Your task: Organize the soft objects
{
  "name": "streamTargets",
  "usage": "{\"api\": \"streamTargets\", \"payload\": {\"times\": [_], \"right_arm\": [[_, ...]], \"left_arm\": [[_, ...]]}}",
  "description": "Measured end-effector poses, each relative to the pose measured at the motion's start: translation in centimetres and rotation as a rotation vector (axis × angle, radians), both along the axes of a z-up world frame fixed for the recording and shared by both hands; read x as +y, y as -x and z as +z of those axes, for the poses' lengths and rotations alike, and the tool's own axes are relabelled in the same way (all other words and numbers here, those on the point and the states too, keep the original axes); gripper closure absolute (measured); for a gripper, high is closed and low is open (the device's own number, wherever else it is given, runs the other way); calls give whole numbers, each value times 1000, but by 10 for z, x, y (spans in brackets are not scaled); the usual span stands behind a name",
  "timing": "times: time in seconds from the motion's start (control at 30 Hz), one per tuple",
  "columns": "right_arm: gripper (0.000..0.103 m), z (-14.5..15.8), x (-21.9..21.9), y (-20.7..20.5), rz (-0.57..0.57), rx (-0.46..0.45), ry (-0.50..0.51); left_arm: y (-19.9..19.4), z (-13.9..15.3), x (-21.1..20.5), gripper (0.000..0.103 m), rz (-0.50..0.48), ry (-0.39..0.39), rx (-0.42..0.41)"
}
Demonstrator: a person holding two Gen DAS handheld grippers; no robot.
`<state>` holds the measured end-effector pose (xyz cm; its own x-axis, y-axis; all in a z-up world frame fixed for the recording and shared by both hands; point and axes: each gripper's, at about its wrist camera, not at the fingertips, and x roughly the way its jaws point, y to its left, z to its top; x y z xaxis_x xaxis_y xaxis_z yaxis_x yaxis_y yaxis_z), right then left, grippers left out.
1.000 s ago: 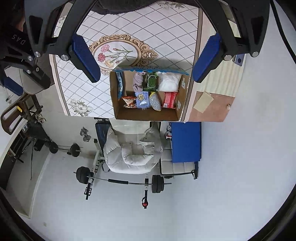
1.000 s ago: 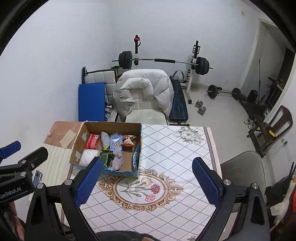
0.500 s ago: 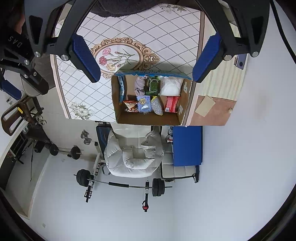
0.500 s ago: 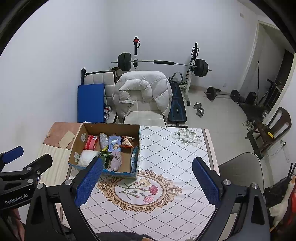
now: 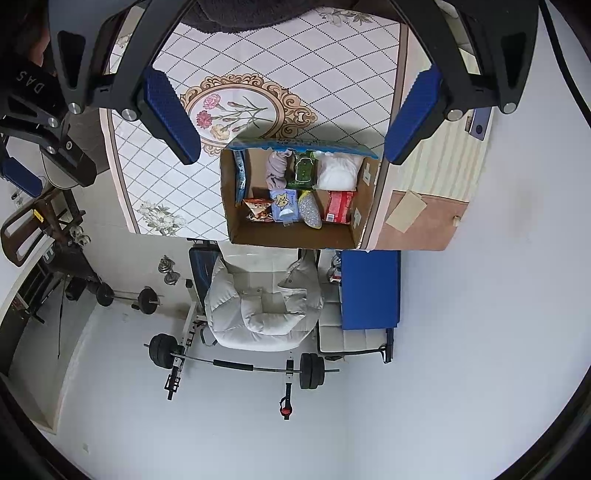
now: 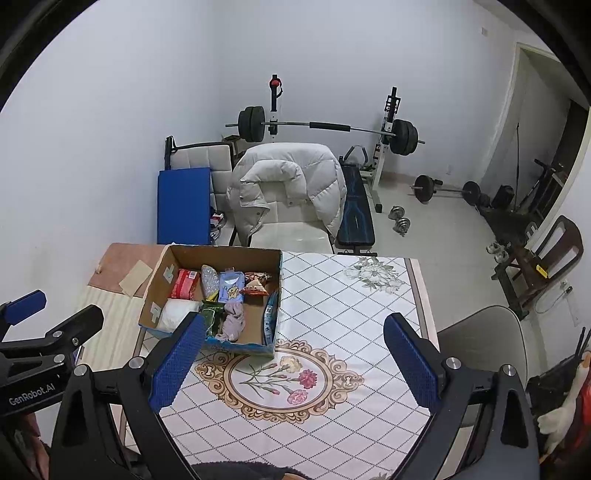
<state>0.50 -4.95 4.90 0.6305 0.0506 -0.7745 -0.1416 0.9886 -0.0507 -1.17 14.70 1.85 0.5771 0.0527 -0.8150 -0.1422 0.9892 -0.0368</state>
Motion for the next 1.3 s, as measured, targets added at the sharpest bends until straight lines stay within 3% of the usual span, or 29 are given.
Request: {"api": "streamTargets", "payload": {"times": [1.3], "right_arm": [[4, 7, -4, 5, 1, -14, -9]], "left_arm": [[5, 7, 6, 1, 15, -2, -8]]}}
